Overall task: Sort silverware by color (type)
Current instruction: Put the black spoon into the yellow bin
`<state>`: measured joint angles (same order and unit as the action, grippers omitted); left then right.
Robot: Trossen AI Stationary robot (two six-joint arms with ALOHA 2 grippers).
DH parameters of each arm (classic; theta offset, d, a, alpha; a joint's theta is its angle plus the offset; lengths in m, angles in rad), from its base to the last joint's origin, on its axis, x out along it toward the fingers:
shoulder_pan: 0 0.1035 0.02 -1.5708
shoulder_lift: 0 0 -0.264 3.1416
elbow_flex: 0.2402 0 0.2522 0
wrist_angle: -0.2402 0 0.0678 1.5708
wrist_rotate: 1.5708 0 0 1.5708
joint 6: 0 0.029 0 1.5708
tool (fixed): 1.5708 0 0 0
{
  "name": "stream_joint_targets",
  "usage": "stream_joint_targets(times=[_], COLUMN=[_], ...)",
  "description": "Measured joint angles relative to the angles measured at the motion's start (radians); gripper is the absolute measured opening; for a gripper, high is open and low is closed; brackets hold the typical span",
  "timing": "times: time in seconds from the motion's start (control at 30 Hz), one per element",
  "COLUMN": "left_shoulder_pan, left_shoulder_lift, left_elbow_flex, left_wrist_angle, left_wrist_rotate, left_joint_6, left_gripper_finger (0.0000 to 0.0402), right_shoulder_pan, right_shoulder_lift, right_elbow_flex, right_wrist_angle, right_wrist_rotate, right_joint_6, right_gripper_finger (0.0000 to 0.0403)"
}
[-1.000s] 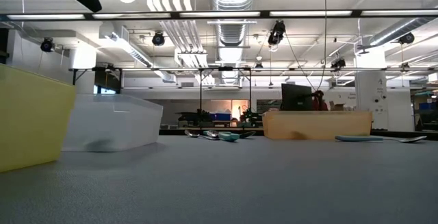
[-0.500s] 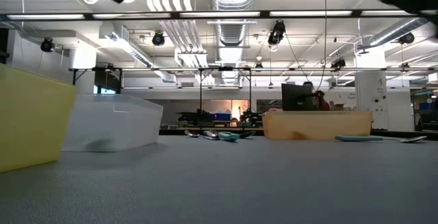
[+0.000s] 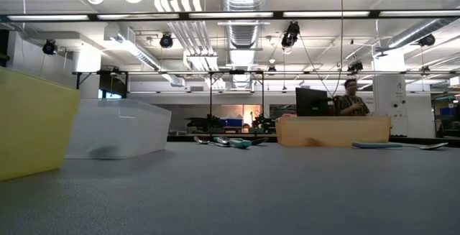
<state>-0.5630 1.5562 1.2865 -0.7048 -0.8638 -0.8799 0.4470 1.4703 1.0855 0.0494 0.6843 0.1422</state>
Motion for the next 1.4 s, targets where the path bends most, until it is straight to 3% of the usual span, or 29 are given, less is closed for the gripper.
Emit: stream_joint_targets(times=[0.17,0.43,0.63,0.87,1.0,1.2,1.4], left_shoulder_pan=[0.002,0.014,0.040,0.070,0.075,0.086,0.088], left_shoulder_lift=[0.000,0.001,0.001,0.002,0.003,0.003,0.003], left_elbow_flex=[0.009,0.011,0.011,0.011,0.011,0.011,0.011], left_wrist_angle=[0.224,0.284,0.410,0.430,0.433,0.441,0.452], left_wrist_rotate=[0.006,-0.101,-0.088,-0.083,-0.082,-0.075,-0.071], left_joint_6=[0.212,0.214,0.297,0.300,0.300,0.299,0.298], left_gripper_finger=[0.0160,0.0160,0.0160,0.0156,0.0121,0.0017,0.0005], right_shoulder_pan=[-0.055,-0.050,-0.050,-0.050,-0.051,-0.053,-0.053], right_shoulder_lift=[0.041,0.039,0.044,0.043,0.043,0.043,0.043], right_elbow_flex=[0.000,0.000,0.000,0.001,0.001,0.001,0.001], right_wrist_angle=[0.097,0.119,0.145,0.197,0.198,0.197,0.196], right_wrist_rotate=[-0.007,-0.014,-0.014,-0.011,-0.010,-0.004,-0.004], right_joint_6=[-0.038,-0.072,-0.114,-0.190,-0.206,-0.218,-0.221], right_gripper_finger=[0.0009,0.0009,0.0009,0.0009,0.0009,0.0009,0.0009])
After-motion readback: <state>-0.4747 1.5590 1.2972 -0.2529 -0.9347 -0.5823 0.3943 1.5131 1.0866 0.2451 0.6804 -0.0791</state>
